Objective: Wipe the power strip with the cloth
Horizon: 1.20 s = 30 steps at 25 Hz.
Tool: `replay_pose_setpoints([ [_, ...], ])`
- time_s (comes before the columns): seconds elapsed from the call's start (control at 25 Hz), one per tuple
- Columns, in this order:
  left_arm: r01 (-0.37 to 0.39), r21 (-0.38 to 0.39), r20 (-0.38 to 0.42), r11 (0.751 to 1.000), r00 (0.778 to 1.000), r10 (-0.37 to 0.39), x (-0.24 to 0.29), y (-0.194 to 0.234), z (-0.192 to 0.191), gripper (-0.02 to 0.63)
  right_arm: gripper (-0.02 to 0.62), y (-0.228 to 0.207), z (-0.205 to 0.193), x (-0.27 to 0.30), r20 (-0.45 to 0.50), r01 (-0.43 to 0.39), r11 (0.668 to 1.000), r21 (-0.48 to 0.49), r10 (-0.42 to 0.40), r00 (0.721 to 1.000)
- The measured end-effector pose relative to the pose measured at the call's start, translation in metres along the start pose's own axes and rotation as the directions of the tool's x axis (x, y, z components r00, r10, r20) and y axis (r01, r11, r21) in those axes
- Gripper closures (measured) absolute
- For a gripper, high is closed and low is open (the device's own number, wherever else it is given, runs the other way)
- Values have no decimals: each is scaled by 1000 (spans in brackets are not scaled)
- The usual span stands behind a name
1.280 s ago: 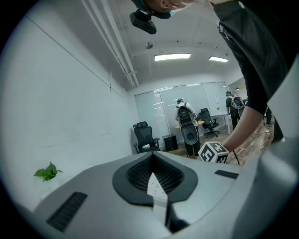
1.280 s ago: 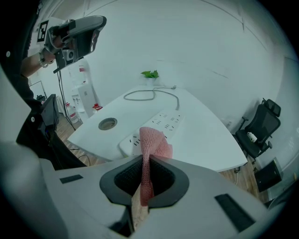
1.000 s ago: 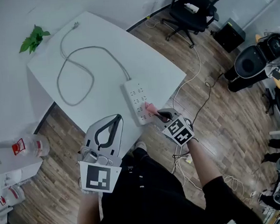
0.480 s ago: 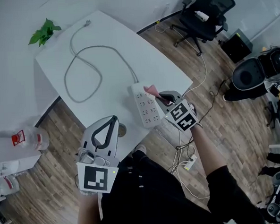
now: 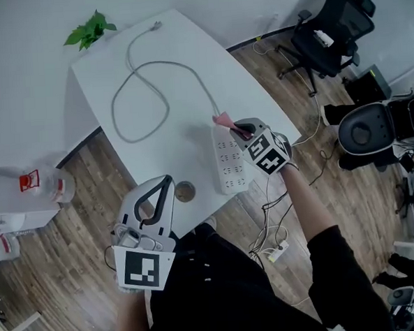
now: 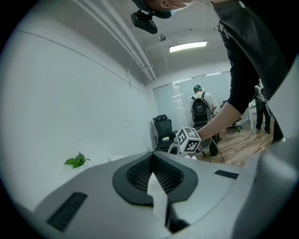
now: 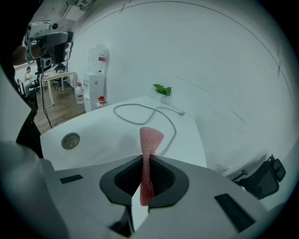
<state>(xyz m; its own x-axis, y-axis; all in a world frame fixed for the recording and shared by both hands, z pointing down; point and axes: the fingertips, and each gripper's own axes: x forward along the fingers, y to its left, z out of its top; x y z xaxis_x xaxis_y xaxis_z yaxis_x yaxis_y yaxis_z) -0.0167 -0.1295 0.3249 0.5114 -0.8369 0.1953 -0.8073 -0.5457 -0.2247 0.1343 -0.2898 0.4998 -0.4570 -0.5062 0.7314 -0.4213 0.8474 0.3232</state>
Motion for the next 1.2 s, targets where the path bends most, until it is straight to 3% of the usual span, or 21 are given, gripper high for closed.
replay_pose_setpoints([
  [0.6,-80,-57,-82,995,994,75,-10,8,-28,597,548,29,-25,67,-161,-191,977,-93,175,971],
  [1.2,-40,-54,-63,998,997,36,-3,2,-24,597,548,48,-24,58,-141,-247,968,-46,239,961],
])
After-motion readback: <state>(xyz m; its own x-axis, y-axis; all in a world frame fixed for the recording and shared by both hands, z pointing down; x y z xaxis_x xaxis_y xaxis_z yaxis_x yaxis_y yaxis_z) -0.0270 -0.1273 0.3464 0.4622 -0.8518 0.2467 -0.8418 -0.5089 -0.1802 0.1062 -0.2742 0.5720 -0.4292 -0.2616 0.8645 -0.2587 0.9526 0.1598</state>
